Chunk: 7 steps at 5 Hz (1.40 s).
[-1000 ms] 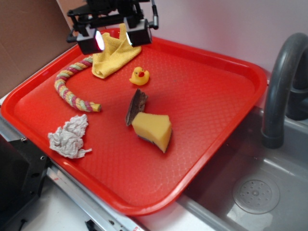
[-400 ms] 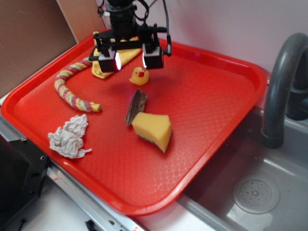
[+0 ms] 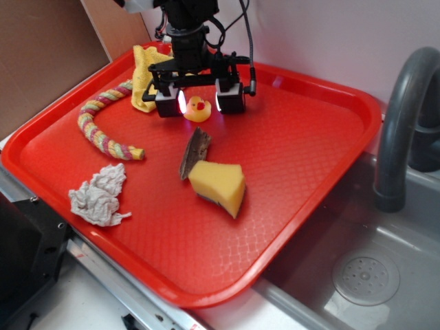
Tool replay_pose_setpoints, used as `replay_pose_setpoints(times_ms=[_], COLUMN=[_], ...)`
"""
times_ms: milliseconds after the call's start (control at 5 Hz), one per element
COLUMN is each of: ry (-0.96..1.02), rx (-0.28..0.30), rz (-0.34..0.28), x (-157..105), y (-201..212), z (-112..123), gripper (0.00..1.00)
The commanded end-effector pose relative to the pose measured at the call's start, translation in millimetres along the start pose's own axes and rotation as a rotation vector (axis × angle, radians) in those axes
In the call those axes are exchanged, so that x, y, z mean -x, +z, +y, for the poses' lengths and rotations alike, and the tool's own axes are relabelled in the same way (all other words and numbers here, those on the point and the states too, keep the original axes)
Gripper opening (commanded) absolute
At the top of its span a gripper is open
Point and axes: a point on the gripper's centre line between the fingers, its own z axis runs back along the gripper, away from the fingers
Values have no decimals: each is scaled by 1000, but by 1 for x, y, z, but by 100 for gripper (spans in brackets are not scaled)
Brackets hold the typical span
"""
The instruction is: Grab the yellow duck.
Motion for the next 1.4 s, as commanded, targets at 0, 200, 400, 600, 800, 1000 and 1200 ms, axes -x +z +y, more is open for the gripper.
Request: replay_pose_setpoints(times_ms=[0, 200, 400, 600, 800, 1000, 1200], ry=[16, 70, 26, -99, -297, -391, -347], rx=[12, -38, 54, 94, 206, 259, 270], rz=[-15, -19, -1, -32, -15, -13, -19], x=[2, 0, 0, 15, 48, 66, 72], y=[-5, 3, 52, 102, 151, 199, 229], z=[10, 14, 16, 17, 25, 43, 52], gripper=[0, 0, 0, 0, 0, 0, 0])
